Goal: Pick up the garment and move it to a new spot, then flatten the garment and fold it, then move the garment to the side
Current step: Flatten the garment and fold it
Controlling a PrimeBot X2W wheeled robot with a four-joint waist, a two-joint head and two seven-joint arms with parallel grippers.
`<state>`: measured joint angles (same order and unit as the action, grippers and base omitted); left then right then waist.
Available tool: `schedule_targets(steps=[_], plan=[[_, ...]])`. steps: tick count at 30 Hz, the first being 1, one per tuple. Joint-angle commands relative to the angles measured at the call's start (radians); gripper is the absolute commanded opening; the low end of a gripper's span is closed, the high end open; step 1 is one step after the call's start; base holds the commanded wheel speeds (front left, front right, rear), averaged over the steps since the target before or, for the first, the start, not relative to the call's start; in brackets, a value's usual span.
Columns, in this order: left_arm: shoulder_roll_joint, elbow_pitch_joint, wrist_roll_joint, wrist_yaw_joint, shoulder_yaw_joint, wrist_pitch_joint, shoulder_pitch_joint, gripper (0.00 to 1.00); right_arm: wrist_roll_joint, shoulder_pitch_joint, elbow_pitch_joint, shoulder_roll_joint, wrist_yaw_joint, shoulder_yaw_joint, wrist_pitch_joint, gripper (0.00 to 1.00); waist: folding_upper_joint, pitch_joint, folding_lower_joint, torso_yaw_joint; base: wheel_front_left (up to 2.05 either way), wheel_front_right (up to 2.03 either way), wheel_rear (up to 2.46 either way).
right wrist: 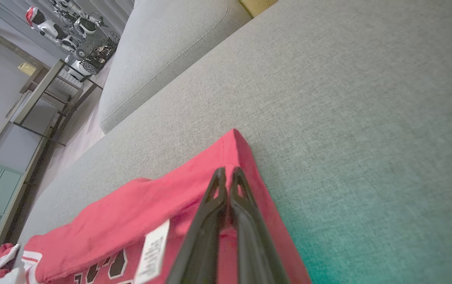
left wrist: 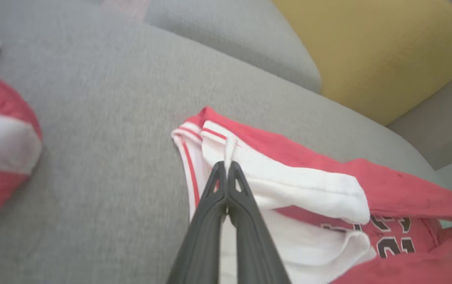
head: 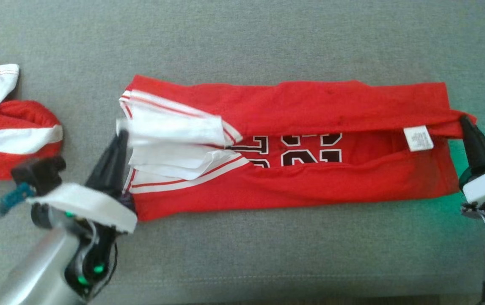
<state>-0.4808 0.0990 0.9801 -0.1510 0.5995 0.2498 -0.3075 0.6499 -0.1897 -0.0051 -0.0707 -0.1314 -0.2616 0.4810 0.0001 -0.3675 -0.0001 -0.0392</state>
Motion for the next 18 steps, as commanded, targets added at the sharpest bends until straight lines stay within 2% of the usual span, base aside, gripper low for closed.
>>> schedule_targets(steps=[1, 4, 5, 6, 7, 14, 18], plan=[[-0.028, -0.025, 0.006, -0.008, -0.049, 0.012, -0.011, 0.0, 0.004, -0.001, -0.037, -0.004, 0.001, 0.02, -0.012, 0.0, -0.0001, 0.003, 0.0001, 0.003, 0.0, 0.0, 0.0], [-0.013, 0.006, 0.016, 0.008, -0.045, 0.012, 0.016, 0.0, 0.007, 0.016, -0.017, 0.002, 0.001, 0.035, -0.018, 0.0, -0.0001, 0.005, 0.0001, 0.004, 0.0, 0.0, 0.0], [-0.007, 0.022, 0.016, 0.013, -0.042, 0.012, 0.018, 0.11, 0.005, 0.022, -0.012, 0.003, 0.001, 0.04, -0.023, 0.16, -0.0001, 0.006, 0.0001, 0.003, 0.0, 0.0, 0.0], [0.0, 0.041, 0.017, 0.016, -0.038, 0.012, 0.019, 0.57, 0.005, 0.029, -0.006, 0.005, 0.001, 0.044, -0.028, 0.48, -0.0001, 0.007, 0.0001, 0.003, 0.0, 0.0, 0.0], [0.007, 0.058, 0.013, 0.02, -0.037, 0.012, 0.018, 1.0, 0.002, 0.036, -0.001, 0.006, 0.001, 0.048, -0.036, 1.0, -0.0001, 0.009, 0.0001, 0.003, 0.0, 0.0, 0.0], [0.059, 0.109, -0.06, 0.03, -0.116, 0.012, 0.033, 1.0, -0.025, 0.075, 0.003, 0.0, 0.001, 0.098, -0.123, 1.0, -0.0001, 0.027, 0.0001, 0.011, 0.0, 0.0, 0.0], [0.122, 0.047, -0.229, 0.008, -0.248, 0.012, 0.068, 1.0, -0.105, 0.092, -0.042, -0.036, 0.001, 0.157, -0.268, 1.0, -0.0001, 0.054, 0.0001, 0.018, 0.0, 0.0, 0.0]])
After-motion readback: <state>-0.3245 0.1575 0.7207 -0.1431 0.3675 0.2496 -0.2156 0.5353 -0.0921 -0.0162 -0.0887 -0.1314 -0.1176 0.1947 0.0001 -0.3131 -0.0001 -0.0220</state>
